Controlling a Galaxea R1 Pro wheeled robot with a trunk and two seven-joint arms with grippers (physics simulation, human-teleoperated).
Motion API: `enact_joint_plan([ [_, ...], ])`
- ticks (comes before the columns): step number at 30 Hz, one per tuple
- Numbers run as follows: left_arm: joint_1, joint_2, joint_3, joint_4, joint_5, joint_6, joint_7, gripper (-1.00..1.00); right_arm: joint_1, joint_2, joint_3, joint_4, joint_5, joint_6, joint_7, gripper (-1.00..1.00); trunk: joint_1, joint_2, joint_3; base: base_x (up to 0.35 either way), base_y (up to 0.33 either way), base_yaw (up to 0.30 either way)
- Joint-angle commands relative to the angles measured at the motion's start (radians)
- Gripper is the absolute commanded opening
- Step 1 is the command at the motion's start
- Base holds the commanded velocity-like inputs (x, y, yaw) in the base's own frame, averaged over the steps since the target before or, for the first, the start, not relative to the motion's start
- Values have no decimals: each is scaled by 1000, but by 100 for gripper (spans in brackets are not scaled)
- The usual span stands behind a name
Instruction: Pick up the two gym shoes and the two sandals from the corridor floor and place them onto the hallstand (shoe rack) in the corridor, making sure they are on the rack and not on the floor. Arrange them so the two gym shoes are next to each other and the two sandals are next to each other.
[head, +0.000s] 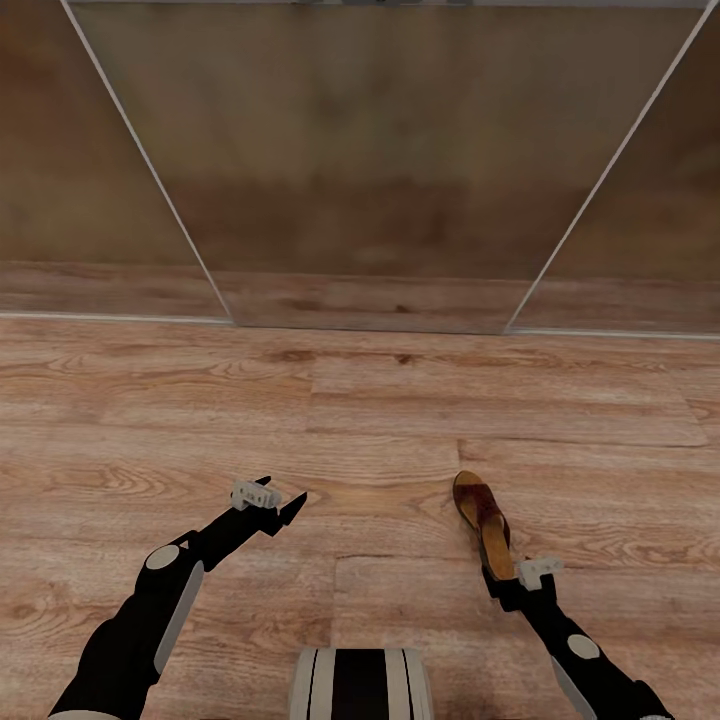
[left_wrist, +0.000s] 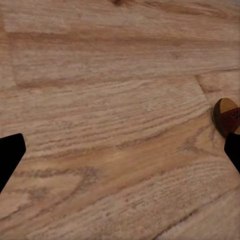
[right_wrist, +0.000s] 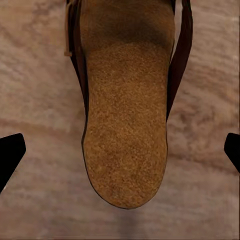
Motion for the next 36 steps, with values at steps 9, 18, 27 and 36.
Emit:
enact_joint_plan([
  [9, 0, 0, 2, -1, 5, 9, -5, 100, 0, 1, 5, -7, -9, -4, -2, 100, 1, -1, -8, 0, 0, 0],
  [18, 0, 0, 1, -1, 5, 9, -5, 100, 0, 3, 6, -30, -9, -4, -2, 100, 4, -2, -35, 0, 0, 0],
  [27, 0, 0, 2, -1, 5, 9, -6, 100, 0, 2, 5, -37, -9, -3, -2, 100, 6, -3, -51, 0, 0, 0],
  [36, 0, 0, 2, -1, 5, 9, -8, 100, 0, 1, 4, -38, -9, -3, -2, 100, 8, -5, -74, 0, 0, 0],
])
